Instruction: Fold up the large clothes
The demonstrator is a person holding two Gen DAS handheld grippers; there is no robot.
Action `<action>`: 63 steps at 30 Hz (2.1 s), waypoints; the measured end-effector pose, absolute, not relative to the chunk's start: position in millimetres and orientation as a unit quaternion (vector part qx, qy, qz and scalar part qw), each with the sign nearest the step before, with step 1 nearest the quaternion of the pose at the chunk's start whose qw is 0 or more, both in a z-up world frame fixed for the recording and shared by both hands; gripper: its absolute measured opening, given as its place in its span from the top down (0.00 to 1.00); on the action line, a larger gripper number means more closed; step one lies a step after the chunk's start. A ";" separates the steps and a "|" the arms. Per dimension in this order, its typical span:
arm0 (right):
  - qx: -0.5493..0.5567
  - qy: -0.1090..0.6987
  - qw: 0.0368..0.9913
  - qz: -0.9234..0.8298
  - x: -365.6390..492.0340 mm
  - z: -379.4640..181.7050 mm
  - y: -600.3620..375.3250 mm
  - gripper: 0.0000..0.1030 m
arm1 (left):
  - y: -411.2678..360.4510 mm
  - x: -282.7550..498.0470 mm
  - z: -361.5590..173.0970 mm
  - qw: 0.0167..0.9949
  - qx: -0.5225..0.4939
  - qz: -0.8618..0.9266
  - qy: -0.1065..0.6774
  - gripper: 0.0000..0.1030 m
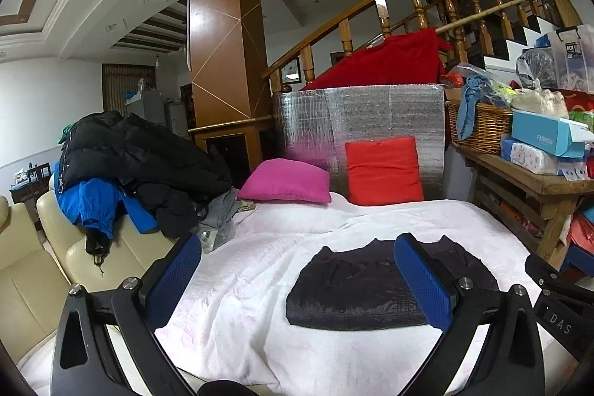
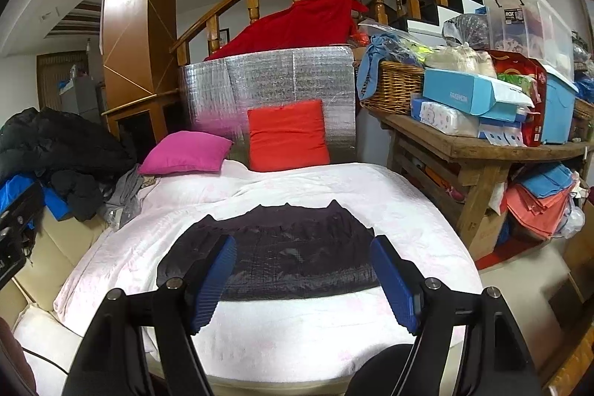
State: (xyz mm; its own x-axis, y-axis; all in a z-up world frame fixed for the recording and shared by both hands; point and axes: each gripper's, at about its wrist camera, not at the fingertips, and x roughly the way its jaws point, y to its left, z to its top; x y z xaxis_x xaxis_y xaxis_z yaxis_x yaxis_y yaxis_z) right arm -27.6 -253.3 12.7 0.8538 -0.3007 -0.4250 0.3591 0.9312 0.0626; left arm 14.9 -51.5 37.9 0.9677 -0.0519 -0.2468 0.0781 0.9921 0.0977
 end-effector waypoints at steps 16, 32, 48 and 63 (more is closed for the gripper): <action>0.068 0.205 0.961 -0.173 -30.1 16.8 -253.6 0.24 | -54.6 11.5 37.4 0.990 0.062 -0.029 0.124 0.00; 0.066 0.205 0.962 -0.171 -29.5 19.8 -257.4 0.24 | -52.2 11.2 40.1 0.990 0.064 -0.033 0.124 0.00; 0.061 0.199 0.963 -0.170 -32.6 25.5 -258.0 0.24 | -45.7 7.7 44.6 0.990 0.062 -0.036 0.119 0.00; 0.058 0.198 0.964 -0.169 -32.1 25.6 -253.9 0.24 | -42.8 6.3 44.3 0.991 0.058 -0.034 0.119 0.00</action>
State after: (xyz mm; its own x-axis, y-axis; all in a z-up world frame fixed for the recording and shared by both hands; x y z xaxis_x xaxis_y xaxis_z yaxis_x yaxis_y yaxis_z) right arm -32.1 -253.9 25.6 0.8643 -0.3021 -0.4021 0.3482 0.9363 0.0451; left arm 6.3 -42.8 44.3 0.9692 -0.0538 -0.2405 0.0814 0.9910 0.1064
